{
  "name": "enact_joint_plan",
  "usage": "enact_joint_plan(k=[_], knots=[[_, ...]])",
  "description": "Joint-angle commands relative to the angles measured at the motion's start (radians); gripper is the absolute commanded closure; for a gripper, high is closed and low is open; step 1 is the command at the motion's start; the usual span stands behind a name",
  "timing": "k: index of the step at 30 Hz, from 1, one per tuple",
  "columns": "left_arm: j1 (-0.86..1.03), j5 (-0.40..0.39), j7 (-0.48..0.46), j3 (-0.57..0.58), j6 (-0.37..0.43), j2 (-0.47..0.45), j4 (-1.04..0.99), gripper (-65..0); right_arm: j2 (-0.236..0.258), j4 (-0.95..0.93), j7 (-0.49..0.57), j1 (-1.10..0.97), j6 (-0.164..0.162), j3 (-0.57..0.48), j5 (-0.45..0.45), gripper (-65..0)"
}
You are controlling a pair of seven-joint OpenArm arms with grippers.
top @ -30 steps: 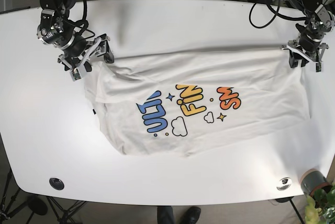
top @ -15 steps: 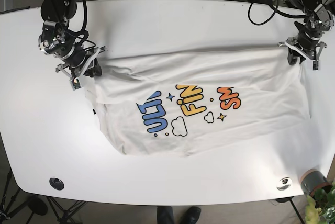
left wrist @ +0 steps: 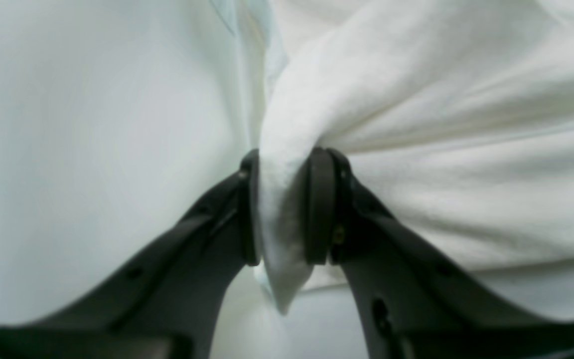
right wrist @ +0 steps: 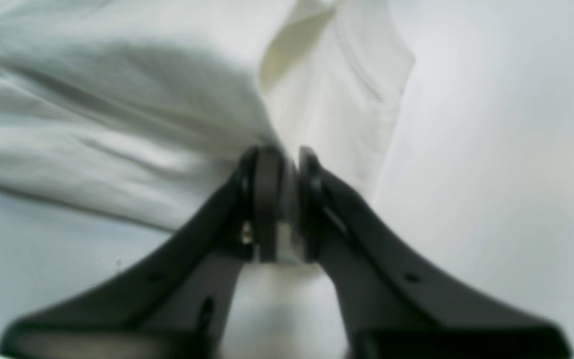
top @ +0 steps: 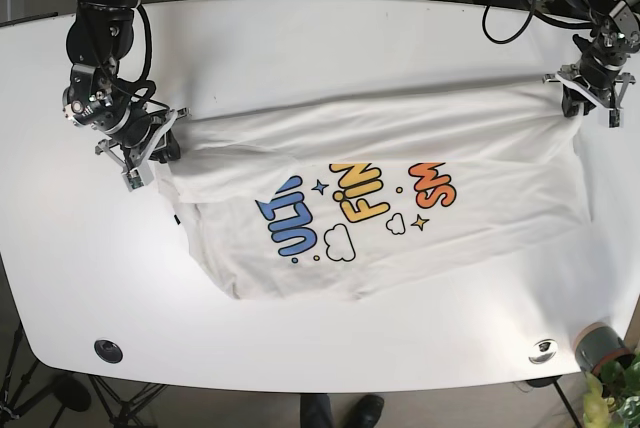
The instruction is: Fold the T-shirt properly
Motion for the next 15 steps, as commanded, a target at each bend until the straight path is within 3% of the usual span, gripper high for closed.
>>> enact_joint_plan(k=[1,5,7,15], knots=[[-0.003,-0.010,-0.024,-0.025,0.000,-0.022,0.014,-10.8,0.024,-0.009,0.022,0.030,-0.004,0.008,0.012,-15.1],[-0.001,-0.010,-0.024,-0.025,0.000,-0.025,0.013,-10.8,0.024,-0.007,0.022,0.033,-0.004,0.014,0.011,-30.0],[0.000,-0.010,-0.024,-0.025,0.000,-0.033,0.005,-10.8,0.024,-0.004,0.022,0.030,-0.004,0.028,0.012,-33.9],[0.022,-0.019,-0.018,-0.045,0.000,-0.031,0.062,-11.5,0.016,0.056,-0.002,-0.016,-0.002,0.086,0.028,-36.8]])
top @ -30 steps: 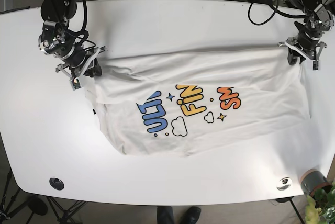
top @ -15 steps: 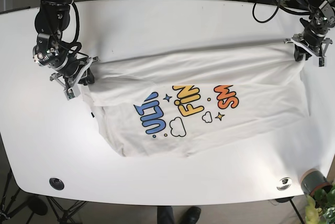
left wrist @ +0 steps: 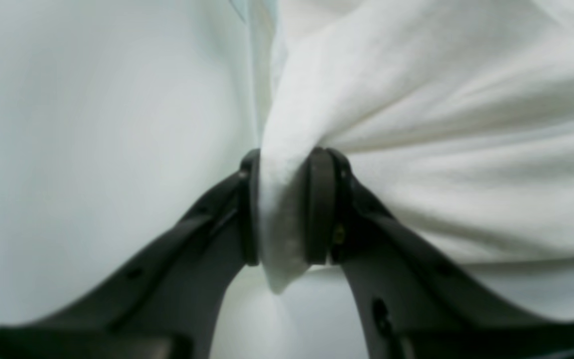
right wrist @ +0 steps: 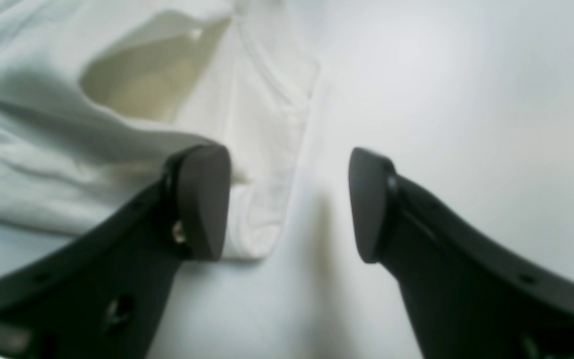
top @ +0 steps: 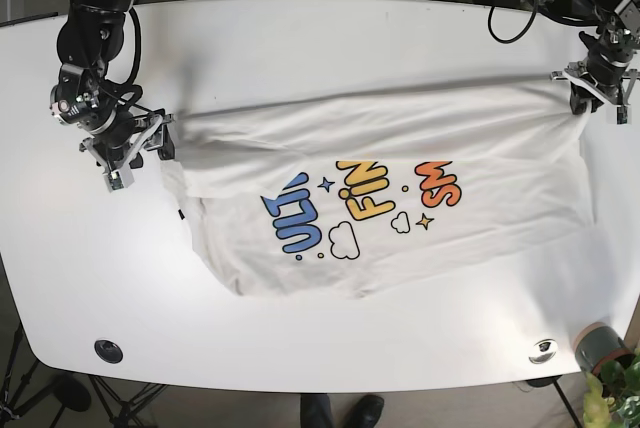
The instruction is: Fold the T-shirt properly
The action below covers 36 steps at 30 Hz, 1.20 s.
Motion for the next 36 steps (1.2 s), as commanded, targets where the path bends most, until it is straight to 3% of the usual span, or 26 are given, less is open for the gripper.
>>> enact_joint_plan(k=[1,4,7,12,22,27,32,36], knots=[[0.006,-0.016,-0.023,-0.018,0.002,-0.021,0.054,-11.9,0.011,0.069,-0.008,-0.013,0.005,0.029,0.043,-36.9],[0.006,-0.033,0.013,-0.020,0.002,-0.019,0.079,-18.1,0.011,0.102,-0.044,-0.051,0.005,0.055,0.139,-36.9],[0.006,-0.103,0.071,-0.027,0.002,-0.024,0.090,-26.9,0.018,0.114,-0.060,-0.088,0.003,0.070,0.230,-37.1],[0.006,-0.158,0.102,-0.047,0.002,-0.026,0.088,-34.7,0.010,0.111,-0.055,-0.107,0.002,0.069,0.224,-37.1],[0.005,-0.152,0.097,-0.040,0.002,-0.027,0.082,-34.9,-0.033,0.048,-0.031,-0.077,0.003,0.060,0.127,-37.1],[0.003,-0.051,0.063,-0.038,0.002,-0.027,0.062,-34.9,-0.033,0.046,-0.021,-0.073,0.003,0.012,0.128,-36.9],[-0.018,-0.029,-0.006,-0.004,0.002,-0.029,-0.019,-34.6,-0.059,0.046,-0.017,-0.076,0.003,0.014,0.125,-36.3],[-0.023,-0.031,-0.013,0.005,0.002,-0.052,-0.054,-30.4,-0.065,0.046,-0.006,-0.079,0.003,0.015,0.125,-28.5]])
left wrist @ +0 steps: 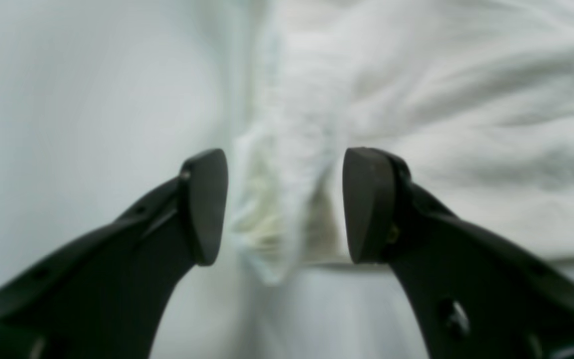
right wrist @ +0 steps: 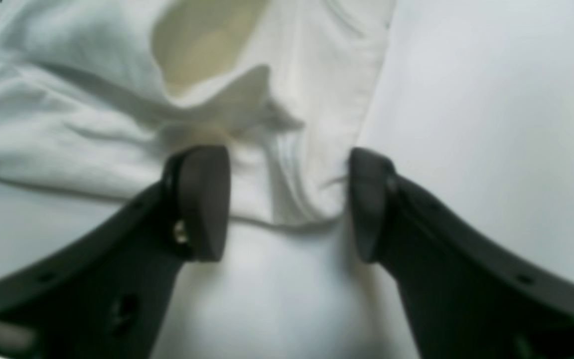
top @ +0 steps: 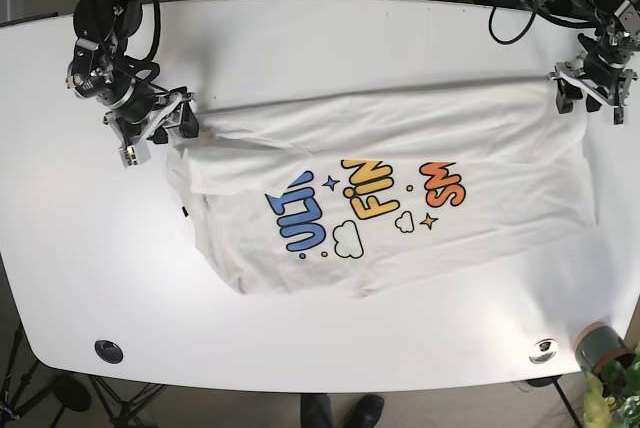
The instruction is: Fold the T-shirt properly
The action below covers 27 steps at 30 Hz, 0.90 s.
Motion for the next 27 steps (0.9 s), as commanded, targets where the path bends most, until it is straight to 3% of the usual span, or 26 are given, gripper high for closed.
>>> enact_joint_plan(k=[1,4,6,8,14,16,21,27], knots=[[-0.005,-0.006,-0.029,-0.009,0.006,-0.036,0.001,-27.2,0.011,0.014,0.020,0.008,0.007,0.004,0.014,-23.5],[-0.007,-0.006,-0.029,0.008,0.006,-0.036,-0.024,-16.9,0.012,0.014,0.020,0.002,0.007,0.004,0.014,-7.6],[-0.007,-0.006,-0.029,0.037,0.006,-0.041,-0.045,-11.9,0.012,0.014,0.023,-0.007,0.007,0.001,0.014,-0.3],[-0.016,-0.006,-0.031,0.064,0.006,-0.051,-0.065,-6.5,0.012,0.014,0.023,-0.008,0.007,-0.003,0.014,0.0],[-0.033,-0.006,-0.031,0.070,0.006,-0.057,-0.068,-4.2,0.012,0.020,0.023,-0.024,0.008,-0.003,0.015,0.0],[-0.034,-0.006,-0.031,0.060,0.006,-0.057,-0.068,-0.3,0.012,0.024,0.023,-0.039,0.008,0.001,0.018,0.0],[-0.033,-0.006,-0.025,0.035,0.006,-0.059,-0.067,0.0,0.012,0.072,0.025,-0.068,0.008,0.010,0.018,0.0],[0.009,-0.010,-0.025,0.029,0.006,-0.057,0.015,0.0,0.012,0.116,0.023,-0.107,0.008,0.100,0.018,0.0]])
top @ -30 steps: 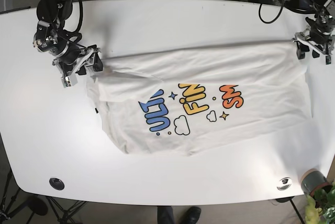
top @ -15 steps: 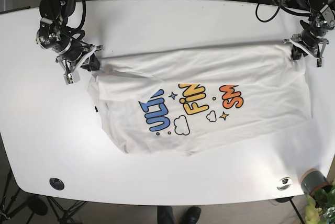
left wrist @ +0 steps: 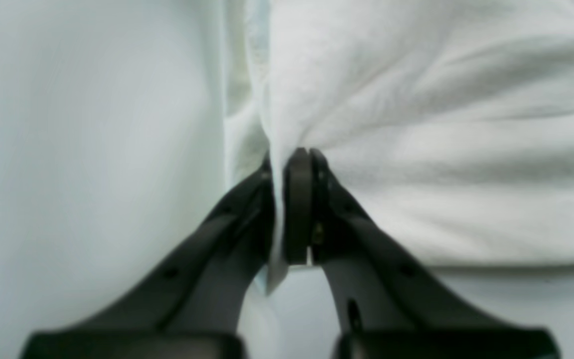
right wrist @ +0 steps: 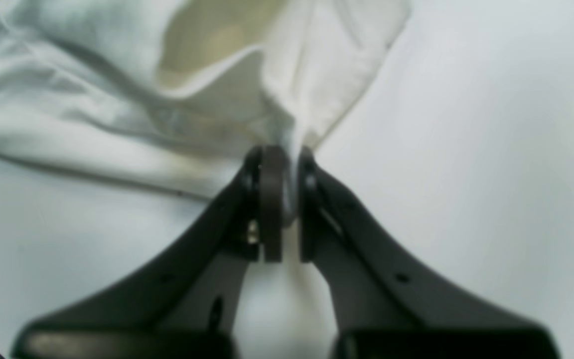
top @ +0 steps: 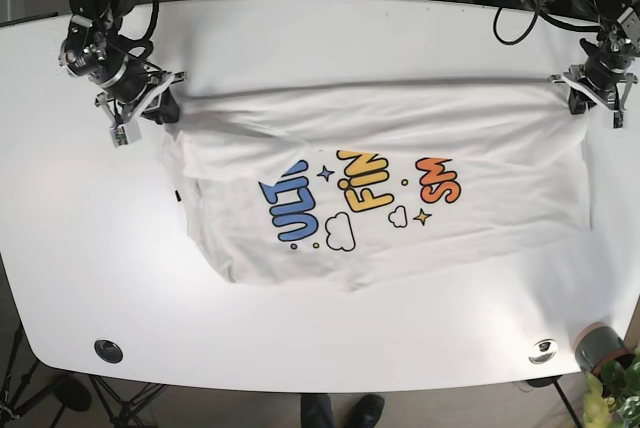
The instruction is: Fold the T-shirt properly
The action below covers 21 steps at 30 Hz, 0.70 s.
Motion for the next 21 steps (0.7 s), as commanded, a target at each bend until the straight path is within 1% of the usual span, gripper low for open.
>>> enact_joint_plan(k=[1,2,5,7,10,13,16,21], knots=[[0.015,-0.013,-0.017,-0.008,-0.001,-0.022,0.074,0.0,0.019,0.025,0.016,-0.001,-0.005,0.036,0.007,0.0],[0.016,-0.013,-0.016,-0.005,-0.001,-0.020,0.090,0.0,0.019,0.029,0.014,-0.007,0.001,0.045,0.007,0.0],[0.022,-0.010,-0.014,-0.004,-0.001,0.005,0.135,0.0,0.035,0.066,0.013,-0.050,0.043,0.076,0.008,0.0],[0.035,-0.009,0.000,-0.002,-0.001,0.018,0.167,0.0,0.035,0.092,0.002,-0.085,0.055,0.082,0.008,0.0],[0.045,-0.009,0.041,-0.002,-0.001,0.034,0.212,0.0,0.031,0.115,-0.020,-0.123,0.063,0.108,0.008,0.0],[0.059,-0.009,0.070,-0.008,-0.001,0.047,0.235,0.0,0.026,0.141,-0.032,-0.166,0.063,0.148,0.008,0.0],[0.099,-0.009,0.070,-0.008,-0.001,0.044,0.238,0.0,0.006,0.164,-0.032,-0.217,0.063,0.160,0.008,0.0],[0.121,-0.009,0.069,-0.010,-0.001,0.044,0.235,0.0,-0.003,0.158,-0.030,-0.255,0.064,0.186,0.008,0.0]])
